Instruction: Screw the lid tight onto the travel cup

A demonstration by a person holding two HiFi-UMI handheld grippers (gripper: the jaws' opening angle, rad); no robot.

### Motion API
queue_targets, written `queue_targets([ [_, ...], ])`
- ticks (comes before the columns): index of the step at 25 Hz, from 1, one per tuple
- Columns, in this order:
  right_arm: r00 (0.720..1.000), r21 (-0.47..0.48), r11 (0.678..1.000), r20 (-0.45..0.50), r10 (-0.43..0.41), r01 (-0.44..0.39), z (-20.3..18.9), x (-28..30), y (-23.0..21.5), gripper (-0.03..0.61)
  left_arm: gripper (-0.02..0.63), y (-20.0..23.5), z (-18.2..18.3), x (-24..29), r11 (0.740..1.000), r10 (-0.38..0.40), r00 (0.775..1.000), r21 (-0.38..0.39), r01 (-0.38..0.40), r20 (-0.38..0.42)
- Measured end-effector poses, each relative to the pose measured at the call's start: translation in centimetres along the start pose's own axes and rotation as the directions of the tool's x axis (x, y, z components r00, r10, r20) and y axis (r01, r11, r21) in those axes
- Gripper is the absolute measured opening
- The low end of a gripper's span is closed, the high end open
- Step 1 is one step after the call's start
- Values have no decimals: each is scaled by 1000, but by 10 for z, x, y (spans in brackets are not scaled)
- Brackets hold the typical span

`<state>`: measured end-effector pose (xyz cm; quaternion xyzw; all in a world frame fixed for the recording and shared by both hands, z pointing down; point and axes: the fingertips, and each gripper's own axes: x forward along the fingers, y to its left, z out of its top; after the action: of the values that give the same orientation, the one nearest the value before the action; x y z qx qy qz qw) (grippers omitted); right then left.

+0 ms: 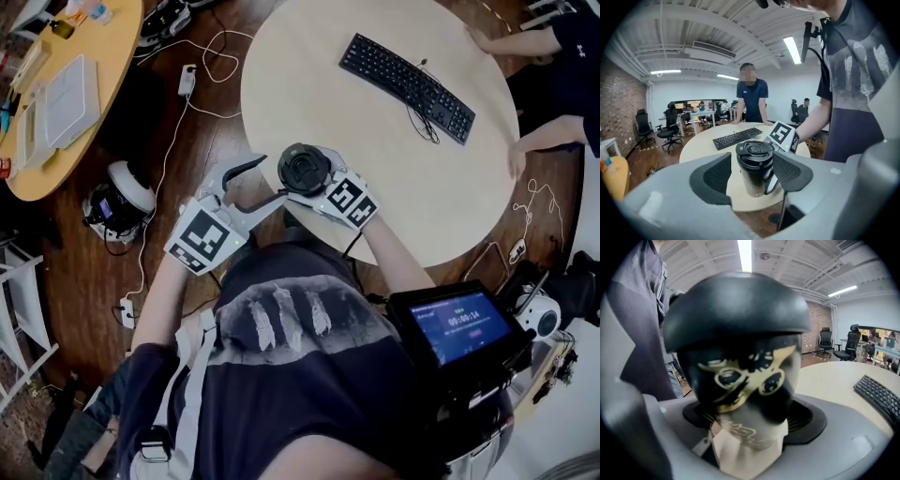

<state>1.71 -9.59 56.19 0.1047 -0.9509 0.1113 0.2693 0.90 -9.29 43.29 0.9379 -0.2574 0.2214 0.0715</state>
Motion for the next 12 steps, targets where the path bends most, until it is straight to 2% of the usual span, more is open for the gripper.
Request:
queue_targets([
  [2, 1000, 1, 1000, 2, 4, -4, 1, 1, -1, 417, 282, 5, 1, 2, 992, -40, 998, 119, 46, -52],
  [4, 1000, 3, 1000, -1, 7, -7, 1, 1, -1, 419, 284, 6, 2, 10, 965, -84, 990, 237, 109, -111],
  [5, 1000, 4, 1000, -3, 8, -8, 0, 2, -1, 419, 284, 5, 4, 14, 954, -113, 986, 263, 142, -123],
  [9, 1000, 8, 1000, -8, 8, -8, 0, 6, -3, 419, 284, -1, 1, 26, 928, -199, 966, 286, 239, -163],
  [12, 1000, 24, 1000, -2, 16, -16, 1, 8, -3, 419, 287, 0, -5, 29, 939, -196, 971, 257, 227, -139],
])
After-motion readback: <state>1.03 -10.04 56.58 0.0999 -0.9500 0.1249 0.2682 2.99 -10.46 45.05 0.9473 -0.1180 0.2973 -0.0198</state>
